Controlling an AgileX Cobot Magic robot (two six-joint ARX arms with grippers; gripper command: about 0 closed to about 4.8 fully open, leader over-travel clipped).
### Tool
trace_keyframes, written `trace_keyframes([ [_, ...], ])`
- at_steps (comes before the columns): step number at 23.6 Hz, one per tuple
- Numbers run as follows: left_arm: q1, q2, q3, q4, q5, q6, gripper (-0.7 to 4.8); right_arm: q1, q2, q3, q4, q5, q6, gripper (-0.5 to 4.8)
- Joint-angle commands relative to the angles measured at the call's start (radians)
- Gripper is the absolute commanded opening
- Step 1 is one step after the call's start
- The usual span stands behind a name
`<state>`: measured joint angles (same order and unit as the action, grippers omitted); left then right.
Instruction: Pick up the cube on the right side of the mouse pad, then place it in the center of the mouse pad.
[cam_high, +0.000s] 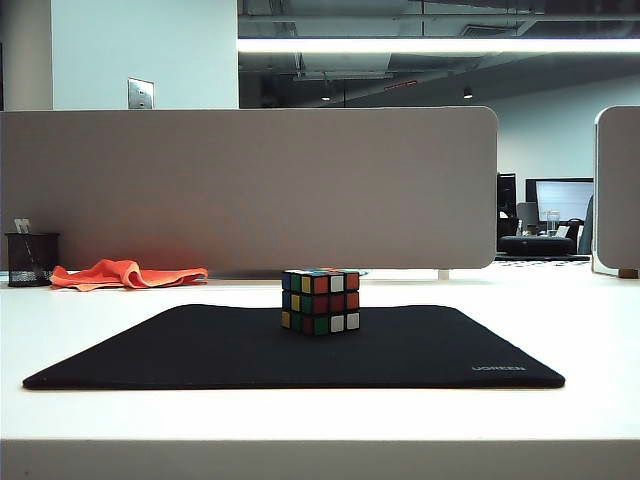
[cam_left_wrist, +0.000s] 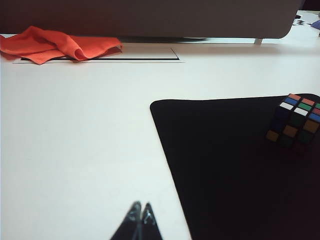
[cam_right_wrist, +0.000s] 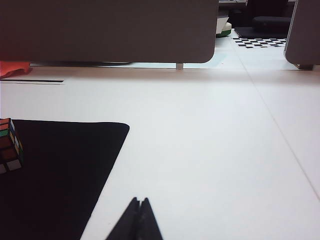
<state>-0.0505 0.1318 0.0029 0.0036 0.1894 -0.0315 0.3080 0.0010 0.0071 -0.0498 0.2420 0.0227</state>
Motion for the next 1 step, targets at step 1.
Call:
trace_keyframes([
  [1,0.0,0.0,0.004,0.01,-0.003,-0.003,-0.05,0.0,-0.002,-0.006,0.024,-0.001,0.003,0.01],
])
